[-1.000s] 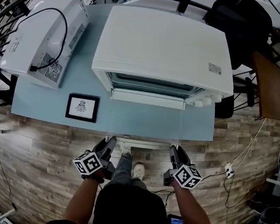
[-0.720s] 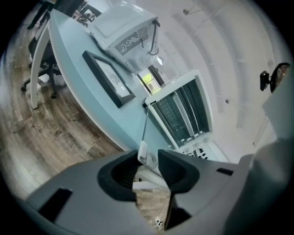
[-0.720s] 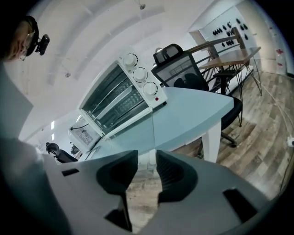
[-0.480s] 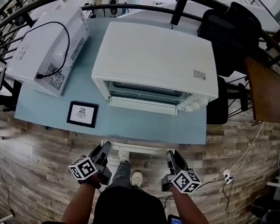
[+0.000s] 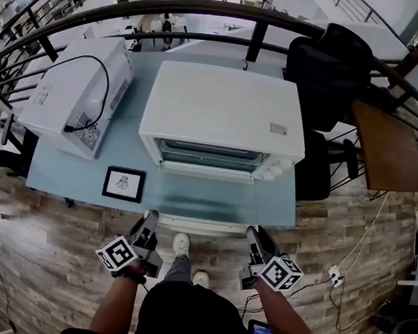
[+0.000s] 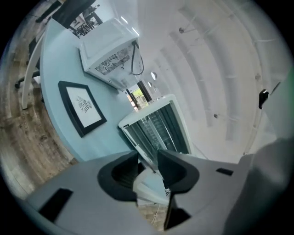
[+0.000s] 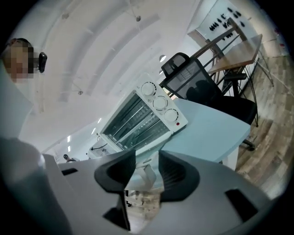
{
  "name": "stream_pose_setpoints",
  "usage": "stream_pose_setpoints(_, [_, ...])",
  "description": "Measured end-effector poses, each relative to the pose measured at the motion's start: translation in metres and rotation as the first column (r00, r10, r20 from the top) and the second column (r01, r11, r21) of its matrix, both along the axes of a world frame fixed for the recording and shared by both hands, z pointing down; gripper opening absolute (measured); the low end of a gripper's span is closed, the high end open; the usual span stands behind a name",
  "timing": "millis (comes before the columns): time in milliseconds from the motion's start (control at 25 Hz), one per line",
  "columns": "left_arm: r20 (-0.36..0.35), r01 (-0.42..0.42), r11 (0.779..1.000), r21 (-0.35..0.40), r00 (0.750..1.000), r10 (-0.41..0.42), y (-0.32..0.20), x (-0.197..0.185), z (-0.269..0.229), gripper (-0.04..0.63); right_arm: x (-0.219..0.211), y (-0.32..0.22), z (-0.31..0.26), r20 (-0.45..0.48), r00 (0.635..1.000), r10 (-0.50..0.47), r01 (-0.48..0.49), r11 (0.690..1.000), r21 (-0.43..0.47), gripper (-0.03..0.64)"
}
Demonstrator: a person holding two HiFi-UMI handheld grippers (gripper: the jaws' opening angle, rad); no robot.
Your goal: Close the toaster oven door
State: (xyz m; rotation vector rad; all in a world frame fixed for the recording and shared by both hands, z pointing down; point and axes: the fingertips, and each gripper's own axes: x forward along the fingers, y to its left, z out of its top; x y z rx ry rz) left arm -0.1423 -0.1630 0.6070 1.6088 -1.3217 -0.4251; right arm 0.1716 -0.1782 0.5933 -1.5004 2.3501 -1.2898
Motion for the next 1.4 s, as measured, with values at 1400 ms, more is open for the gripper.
stream_pose_setpoints(1400, [-0.398, 0.030, 0.967, 0.253, 0.914, 0.076, -0.141, 0.004, -0.124, 0.152, -0.043, -0.113, -0.098, 0.591, 0.806, 0.037, -0.117, 0.988, 0.098, 0.126])
